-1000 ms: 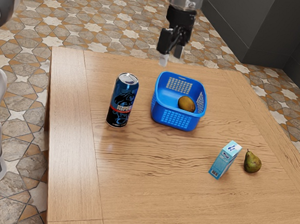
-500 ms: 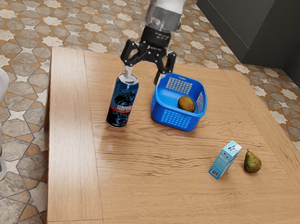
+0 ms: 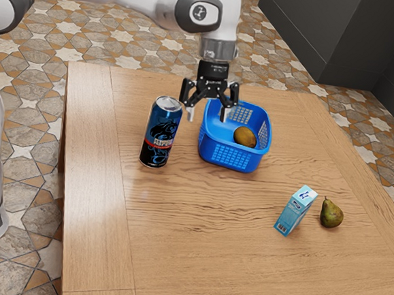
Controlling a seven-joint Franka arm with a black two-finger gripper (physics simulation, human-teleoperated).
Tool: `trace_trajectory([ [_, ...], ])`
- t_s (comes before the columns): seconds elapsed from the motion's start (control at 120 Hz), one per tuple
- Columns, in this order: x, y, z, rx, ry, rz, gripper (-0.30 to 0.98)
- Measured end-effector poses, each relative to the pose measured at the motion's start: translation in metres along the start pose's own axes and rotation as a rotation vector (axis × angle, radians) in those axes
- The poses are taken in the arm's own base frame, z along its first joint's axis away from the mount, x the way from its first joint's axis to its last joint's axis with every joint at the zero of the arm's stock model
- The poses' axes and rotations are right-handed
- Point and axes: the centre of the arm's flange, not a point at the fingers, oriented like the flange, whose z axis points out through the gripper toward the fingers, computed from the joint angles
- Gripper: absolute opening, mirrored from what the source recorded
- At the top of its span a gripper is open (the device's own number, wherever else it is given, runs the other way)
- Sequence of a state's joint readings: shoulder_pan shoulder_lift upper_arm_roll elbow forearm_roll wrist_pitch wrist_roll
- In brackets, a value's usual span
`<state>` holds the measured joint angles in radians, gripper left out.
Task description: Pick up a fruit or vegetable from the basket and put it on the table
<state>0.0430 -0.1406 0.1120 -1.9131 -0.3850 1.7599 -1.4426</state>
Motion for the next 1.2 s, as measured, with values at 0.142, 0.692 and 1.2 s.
trace_trajectory([
  [0.142, 0.018, 0.005, -0.005, -0.045, -0.002, 0.010, 0.69],
  [0.692, 0.111, 0.134, -0.018, -0.166, 0.073, 0.156, 0.69],
  [1.2, 0.109, 0.153, 0.046, -0.078, 0.067, 0.415, 0.68],
])
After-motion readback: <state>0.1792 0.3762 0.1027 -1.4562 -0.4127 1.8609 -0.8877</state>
